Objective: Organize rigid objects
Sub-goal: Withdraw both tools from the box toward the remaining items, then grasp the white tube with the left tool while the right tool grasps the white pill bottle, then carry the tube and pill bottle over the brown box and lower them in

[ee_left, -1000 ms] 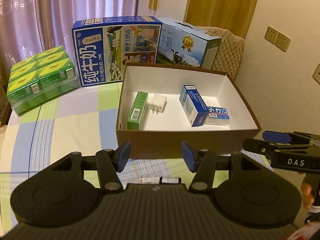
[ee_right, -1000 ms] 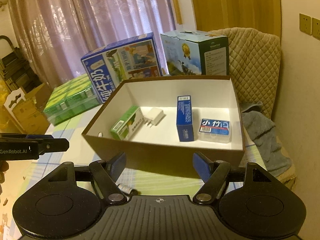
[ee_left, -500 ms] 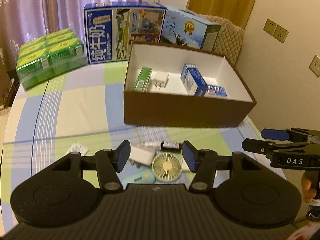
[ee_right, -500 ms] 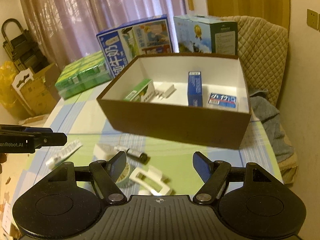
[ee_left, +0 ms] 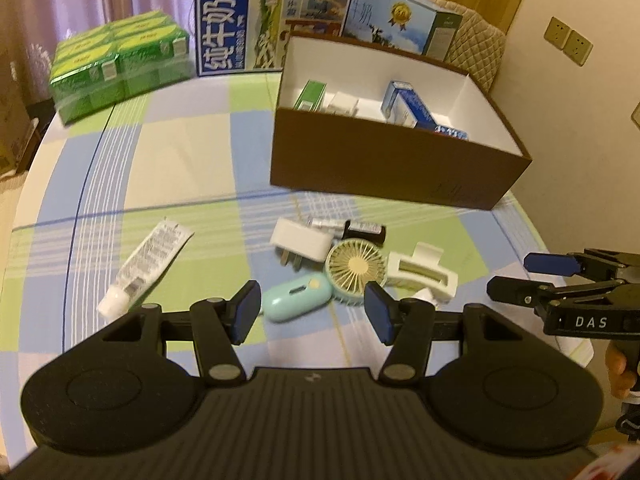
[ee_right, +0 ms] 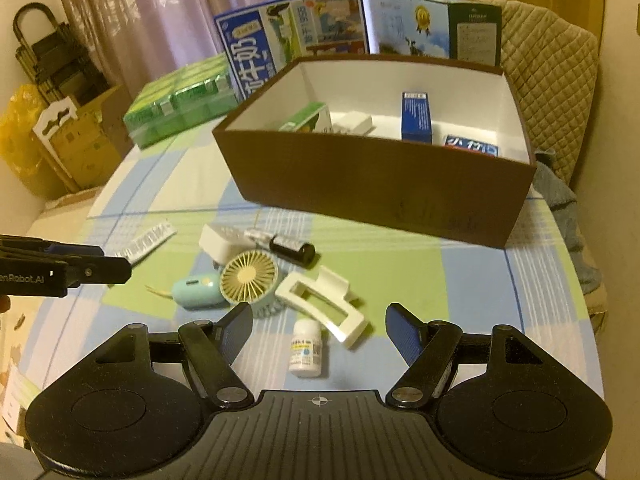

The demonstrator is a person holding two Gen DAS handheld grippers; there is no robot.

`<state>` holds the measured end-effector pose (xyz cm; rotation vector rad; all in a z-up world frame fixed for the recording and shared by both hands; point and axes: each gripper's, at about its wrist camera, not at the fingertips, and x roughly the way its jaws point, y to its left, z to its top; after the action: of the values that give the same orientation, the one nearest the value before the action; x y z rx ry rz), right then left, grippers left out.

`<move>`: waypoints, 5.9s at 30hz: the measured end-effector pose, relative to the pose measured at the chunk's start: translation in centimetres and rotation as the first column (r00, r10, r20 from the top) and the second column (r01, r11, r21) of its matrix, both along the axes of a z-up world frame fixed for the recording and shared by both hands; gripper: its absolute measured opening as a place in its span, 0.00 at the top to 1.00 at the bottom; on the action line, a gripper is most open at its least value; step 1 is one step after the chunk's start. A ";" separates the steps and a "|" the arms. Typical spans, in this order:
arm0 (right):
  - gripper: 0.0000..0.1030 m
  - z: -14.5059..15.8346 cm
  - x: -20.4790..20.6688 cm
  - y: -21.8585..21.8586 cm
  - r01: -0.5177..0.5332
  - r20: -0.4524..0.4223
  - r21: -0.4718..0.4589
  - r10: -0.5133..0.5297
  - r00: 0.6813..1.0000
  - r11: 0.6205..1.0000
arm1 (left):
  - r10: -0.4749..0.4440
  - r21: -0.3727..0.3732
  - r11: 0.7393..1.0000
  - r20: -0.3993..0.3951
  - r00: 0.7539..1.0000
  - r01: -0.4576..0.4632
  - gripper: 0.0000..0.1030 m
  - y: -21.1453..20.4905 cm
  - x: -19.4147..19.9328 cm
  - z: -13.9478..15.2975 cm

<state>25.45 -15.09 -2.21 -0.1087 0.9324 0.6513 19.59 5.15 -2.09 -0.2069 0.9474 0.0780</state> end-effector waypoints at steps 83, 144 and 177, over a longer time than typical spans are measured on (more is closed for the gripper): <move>0.77 -7.4 -1.4 1.9 0.221 -0.081 -0.151 -0.235 0.969 0.963 | -0.080 0.137 0.986 -0.136 0.987 0.099 0.74 15.3 1.1 -10.2; 0.77 -4.7 -3.7 3.5 0.166 -0.037 -0.083 -0.169 0.985 0.983 | -0.058 0.092 0.994 0.001 0.998 0.057 0.70 10.6 -4.1 -3.1; 0.77 4.0 10.5 0.8 -0.029 0.128 0.111 0.015 0.992 0.993 | -0.133 0.081 0.989 0.181 0.975 0.120 0.70 -2.0 11.5 4.7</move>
<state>35.93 -14.29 1.82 -0.0590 0.7713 0.7080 31.10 3.14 2.60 -0.0871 0.7686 -0.0258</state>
